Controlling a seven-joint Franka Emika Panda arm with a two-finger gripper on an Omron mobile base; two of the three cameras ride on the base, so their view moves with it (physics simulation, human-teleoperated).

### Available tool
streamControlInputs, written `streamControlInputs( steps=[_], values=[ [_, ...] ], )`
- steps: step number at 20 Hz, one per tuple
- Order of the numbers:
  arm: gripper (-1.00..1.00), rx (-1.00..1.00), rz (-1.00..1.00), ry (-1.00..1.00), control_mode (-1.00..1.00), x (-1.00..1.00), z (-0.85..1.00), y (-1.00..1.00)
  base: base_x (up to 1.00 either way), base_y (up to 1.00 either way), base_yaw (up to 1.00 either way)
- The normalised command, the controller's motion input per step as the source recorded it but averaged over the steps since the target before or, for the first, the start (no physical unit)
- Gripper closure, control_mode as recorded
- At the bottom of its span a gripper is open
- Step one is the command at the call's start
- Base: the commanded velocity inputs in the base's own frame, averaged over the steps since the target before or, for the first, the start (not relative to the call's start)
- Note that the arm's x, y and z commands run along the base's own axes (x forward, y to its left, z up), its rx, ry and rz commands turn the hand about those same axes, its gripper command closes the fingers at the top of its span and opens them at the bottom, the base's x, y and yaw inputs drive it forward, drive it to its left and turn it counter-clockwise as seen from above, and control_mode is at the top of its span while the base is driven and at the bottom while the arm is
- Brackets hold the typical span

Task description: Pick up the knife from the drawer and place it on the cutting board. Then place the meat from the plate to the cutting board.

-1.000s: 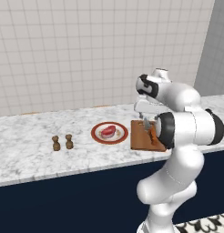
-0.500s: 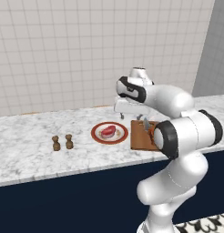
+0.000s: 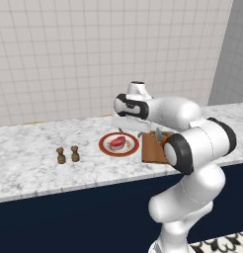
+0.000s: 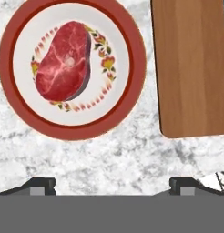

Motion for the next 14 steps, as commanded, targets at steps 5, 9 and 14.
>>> streamControlInputs(
  steps=[5, 9, 14],
  values=[
    [-1.00, -0.03, -0.24, 0.00, -1.00, 0.00, -0.26, 0.18, 0.00, 0.00, 0.00],
    [-1.00, 0.00, -0.16, 0.00, -1.00, 0.22, -0.26, -0.01, 0.00, 0.00, 0.00],
    [-1.00, 0.00, -0.09, 0.00, -1.00, 0.33, -0.25, -0.01, 0.00, 0.00, 0.00]
  ],
)
